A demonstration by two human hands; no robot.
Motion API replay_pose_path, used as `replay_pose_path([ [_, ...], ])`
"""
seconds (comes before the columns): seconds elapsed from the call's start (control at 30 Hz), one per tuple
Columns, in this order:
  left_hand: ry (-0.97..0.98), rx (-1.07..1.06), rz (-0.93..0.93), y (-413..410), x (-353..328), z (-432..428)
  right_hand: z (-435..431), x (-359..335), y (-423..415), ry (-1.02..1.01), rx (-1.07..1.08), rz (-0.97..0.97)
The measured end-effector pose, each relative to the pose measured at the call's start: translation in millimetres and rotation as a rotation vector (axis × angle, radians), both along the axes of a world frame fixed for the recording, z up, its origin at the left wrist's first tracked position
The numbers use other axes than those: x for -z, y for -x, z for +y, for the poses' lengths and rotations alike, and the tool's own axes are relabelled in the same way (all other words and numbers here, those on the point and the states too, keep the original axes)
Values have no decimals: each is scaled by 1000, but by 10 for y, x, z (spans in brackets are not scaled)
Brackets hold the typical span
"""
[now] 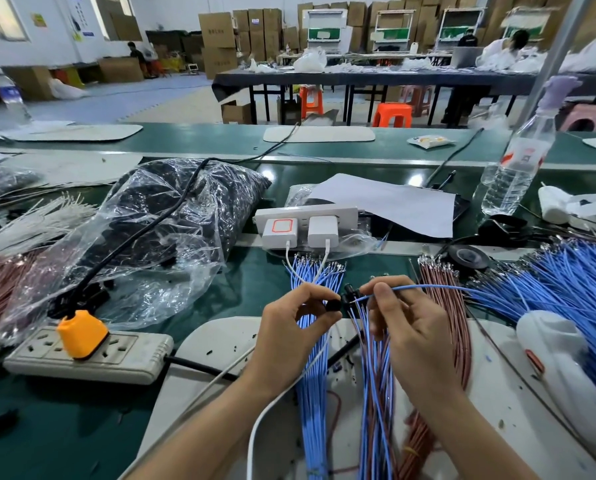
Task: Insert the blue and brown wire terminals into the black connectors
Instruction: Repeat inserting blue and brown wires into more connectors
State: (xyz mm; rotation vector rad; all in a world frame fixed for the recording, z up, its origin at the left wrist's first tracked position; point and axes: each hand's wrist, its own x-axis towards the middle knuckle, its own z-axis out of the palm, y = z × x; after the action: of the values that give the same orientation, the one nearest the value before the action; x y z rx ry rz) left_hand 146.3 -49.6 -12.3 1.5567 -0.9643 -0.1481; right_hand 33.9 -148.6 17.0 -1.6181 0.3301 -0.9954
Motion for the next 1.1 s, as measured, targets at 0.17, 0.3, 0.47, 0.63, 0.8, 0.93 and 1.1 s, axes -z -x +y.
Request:
replay_pose_path([
  [0.17,4,0,-6,8,-17,20,29,23,-5,-11,-86,-31],
  [0.3,-9,9,-37,22,-34,17,3,79,-25,79,-42,39],
  [0.47,-23,19,-121,24,-57,27,-64,62,-24,54,-14,127],
  [0.63,-23,48,-195,13,-49,26,-106,27,-19,32,-38,185],
  [0.8,-25,98,-162,4,-5,6,-142,51,-40,-112,-168,265],
  [0.93,-19,87,-41,-61,48,3,-226,-63,87,-127,-269,550],
  [1.1,-61,91,-65,-116,77,31,-716,-586,801,1,-113,782],
])
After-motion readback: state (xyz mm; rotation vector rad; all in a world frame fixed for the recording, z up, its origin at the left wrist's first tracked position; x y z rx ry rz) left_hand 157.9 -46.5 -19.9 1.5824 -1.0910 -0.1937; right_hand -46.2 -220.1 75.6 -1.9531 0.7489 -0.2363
